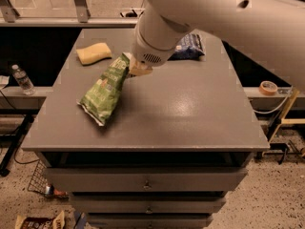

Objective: Pick green jalapeno chip bag

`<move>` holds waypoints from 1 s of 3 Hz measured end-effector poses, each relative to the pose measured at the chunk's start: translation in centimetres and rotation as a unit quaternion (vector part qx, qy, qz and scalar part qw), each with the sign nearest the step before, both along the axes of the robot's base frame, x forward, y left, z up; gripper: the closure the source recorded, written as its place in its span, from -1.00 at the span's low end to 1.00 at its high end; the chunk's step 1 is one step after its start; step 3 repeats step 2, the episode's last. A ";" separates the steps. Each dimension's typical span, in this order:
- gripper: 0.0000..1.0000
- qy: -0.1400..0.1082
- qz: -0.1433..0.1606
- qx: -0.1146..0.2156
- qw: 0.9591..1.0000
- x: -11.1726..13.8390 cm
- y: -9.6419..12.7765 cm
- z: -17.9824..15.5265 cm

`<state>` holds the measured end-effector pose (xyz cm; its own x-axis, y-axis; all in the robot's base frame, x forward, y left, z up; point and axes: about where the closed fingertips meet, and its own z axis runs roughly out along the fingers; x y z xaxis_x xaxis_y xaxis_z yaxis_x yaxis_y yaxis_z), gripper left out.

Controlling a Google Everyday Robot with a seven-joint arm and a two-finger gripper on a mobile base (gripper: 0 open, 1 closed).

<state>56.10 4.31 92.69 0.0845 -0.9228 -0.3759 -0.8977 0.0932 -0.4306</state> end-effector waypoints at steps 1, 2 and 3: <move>1.00 -0.036 0.000 -0.002 0.999 0.5 -0.4 2.8; 1.00 -0.052 0.000 0.000 0.999 0.7 -0.6 4.3; 1.00 -0.052 0.000 0.000 0.999 0.7 -0.6 4.3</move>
Offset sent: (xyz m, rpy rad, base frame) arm 0.0112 -0.0079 0.0565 0.0099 -0.1292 -0.0019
